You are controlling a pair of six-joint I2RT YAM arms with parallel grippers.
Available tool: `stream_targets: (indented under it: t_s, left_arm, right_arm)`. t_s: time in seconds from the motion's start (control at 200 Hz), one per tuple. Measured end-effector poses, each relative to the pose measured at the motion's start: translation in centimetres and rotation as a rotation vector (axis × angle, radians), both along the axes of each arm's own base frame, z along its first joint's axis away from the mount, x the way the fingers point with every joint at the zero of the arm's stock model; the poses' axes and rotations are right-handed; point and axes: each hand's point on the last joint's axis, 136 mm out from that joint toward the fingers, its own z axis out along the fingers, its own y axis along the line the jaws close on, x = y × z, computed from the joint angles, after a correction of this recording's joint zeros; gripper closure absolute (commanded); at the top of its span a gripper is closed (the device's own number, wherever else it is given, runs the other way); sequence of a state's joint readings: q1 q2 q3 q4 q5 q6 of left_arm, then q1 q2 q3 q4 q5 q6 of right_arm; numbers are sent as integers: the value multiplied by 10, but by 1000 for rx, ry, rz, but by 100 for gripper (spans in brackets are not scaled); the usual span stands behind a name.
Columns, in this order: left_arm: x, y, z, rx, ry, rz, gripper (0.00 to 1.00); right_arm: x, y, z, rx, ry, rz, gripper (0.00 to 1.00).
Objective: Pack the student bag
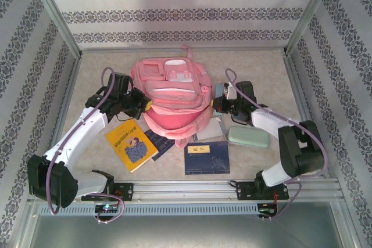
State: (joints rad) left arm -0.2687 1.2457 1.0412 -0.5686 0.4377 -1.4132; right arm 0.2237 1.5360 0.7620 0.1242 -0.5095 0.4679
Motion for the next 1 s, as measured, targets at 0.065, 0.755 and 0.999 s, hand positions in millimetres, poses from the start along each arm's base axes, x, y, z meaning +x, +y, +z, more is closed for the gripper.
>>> stream_targets:
  t_s: [0.065,0.755,0.999]
  left_arm:
    - [1,0,1,-3,-3,-1,100]
    - [30,-14,8,-40,-49,8,100]
    - [31,-19,7,-39,-46,2,100]
  right_arm:
    - [14,-3,0,0,9,-21,87]
    - [-41,28,143,176,-12,-147,26]
    - [-95,59,78,379,361,-348,24]
